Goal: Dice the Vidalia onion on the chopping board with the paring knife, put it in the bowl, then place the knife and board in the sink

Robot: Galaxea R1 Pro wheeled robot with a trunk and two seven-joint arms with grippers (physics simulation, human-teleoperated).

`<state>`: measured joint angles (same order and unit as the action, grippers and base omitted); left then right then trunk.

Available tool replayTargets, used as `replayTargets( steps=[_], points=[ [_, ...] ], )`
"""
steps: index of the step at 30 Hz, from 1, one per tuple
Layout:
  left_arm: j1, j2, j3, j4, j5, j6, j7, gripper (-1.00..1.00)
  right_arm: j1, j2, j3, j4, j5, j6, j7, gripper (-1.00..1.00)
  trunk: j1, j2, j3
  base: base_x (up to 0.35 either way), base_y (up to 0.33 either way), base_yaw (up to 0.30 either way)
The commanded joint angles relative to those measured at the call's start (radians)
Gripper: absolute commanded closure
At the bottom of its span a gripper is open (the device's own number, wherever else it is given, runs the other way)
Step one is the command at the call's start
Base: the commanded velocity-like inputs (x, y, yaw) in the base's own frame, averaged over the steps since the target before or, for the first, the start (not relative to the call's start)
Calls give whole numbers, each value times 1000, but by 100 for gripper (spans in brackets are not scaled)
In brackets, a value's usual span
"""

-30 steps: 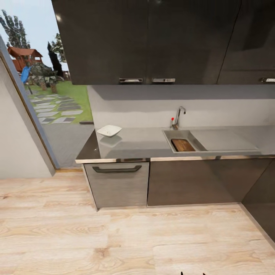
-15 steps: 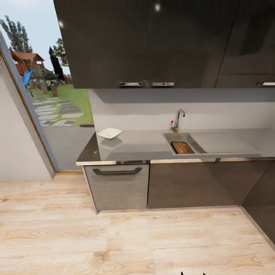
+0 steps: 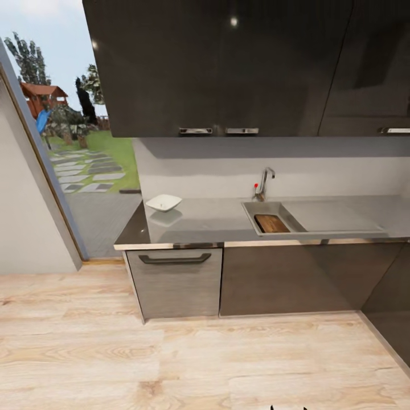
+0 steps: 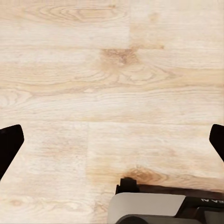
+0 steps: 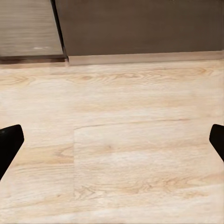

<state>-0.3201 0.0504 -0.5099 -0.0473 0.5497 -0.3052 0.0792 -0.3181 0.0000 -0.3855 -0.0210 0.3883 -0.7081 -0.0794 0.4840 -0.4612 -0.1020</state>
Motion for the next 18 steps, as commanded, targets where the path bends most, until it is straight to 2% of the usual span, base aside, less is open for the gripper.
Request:
replayTargets(
  steps=[1, 5, 10, 12, 13, 15, 18],
  points=[
    [0, 0, -9, -1, 4, -2, 5, -100, -1, 0, -3, 1, 11, -2, -10, -100, 1, -2, 0, 0, 0, 0],
    [0, 0, -9, 0, 4, -2, 5, -100, -1, 0, -3, 1, 10, -2, -40, -100, 1, -2, 6, 0, 0, 0],
    [0, 0, -9, 99, 6, 1, 3, -100, -1, -15, -4, 3, 9, 30, -88, -100, 1, -2, 7, 0, 0, 0],
    [0, 1, -9, 115, 7, 6, 3, -100, 4, -22, -4, 4, 9, 111, -103, -100, 1, -2, 7, 0, 0, 0],
    [0, 1, -9, 121, 7, 13, 5, -100, 15, -33, -4, 4, 9, 210, -107, -100, 1, -2, 7, 0, 0, 0],
    [2, 2, -8, 125, 7, 48, 6, -100, 29, -44, -4, 3, 8, 350, -109, -100, 1, -2, 7, 0, 0, 0],
    [17, 2, -7, 128, 7, 182, -3, -100, 61, -52, -5, 4, 3, 475, -107, -100, 1, -2, 7, 0, 0, 0]
  ],
)
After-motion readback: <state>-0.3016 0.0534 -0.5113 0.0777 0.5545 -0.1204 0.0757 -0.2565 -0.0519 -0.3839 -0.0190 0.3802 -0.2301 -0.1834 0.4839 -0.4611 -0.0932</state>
